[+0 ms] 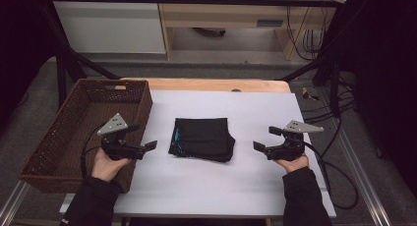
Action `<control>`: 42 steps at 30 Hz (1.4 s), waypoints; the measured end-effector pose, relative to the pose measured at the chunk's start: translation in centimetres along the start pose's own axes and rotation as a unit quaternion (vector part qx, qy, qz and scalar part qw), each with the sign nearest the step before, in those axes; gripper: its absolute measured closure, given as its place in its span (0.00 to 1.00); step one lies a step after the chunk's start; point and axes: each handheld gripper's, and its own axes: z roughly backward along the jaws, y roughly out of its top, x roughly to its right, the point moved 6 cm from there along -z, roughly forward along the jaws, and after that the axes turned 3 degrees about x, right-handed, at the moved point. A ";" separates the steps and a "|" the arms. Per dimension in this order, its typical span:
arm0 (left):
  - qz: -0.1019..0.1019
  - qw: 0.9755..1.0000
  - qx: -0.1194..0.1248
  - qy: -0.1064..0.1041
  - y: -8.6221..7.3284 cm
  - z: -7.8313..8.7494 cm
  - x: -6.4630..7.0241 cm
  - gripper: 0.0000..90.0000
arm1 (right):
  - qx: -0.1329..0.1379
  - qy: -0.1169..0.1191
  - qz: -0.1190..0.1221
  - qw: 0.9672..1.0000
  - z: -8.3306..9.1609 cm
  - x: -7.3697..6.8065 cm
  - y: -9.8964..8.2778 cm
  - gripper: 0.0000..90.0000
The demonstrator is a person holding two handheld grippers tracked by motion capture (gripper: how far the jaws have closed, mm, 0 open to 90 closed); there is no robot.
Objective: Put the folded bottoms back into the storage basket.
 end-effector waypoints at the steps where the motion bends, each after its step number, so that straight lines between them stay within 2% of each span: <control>1: 0.000 1.000 0.000 0.000 0.0 0.0 0.0 0.04 | 0.000 0.000 0.000 1.000 0.0 0.0 0.0 0.02; 20: -0.002 1.000 -0.014 0.005 0.3 -0.1 0.0 0.04 | 0.001 0.000 -0.002 1.000 0.1 0.0 0.0 0.02; 34: -0.016 1.000 -0.015 0.009 1.6 0.1 0.8 0.04 | 0.001 -0.001 -0.002 1.000 0.2 0.1 0.0 0.02; 42: -0.017 1.000 -0.013 0.011 2.2 0.2 1.2 0.04 | 0.000 -0.003 0.000 1.000 0.1 0.1 -0.1 0.02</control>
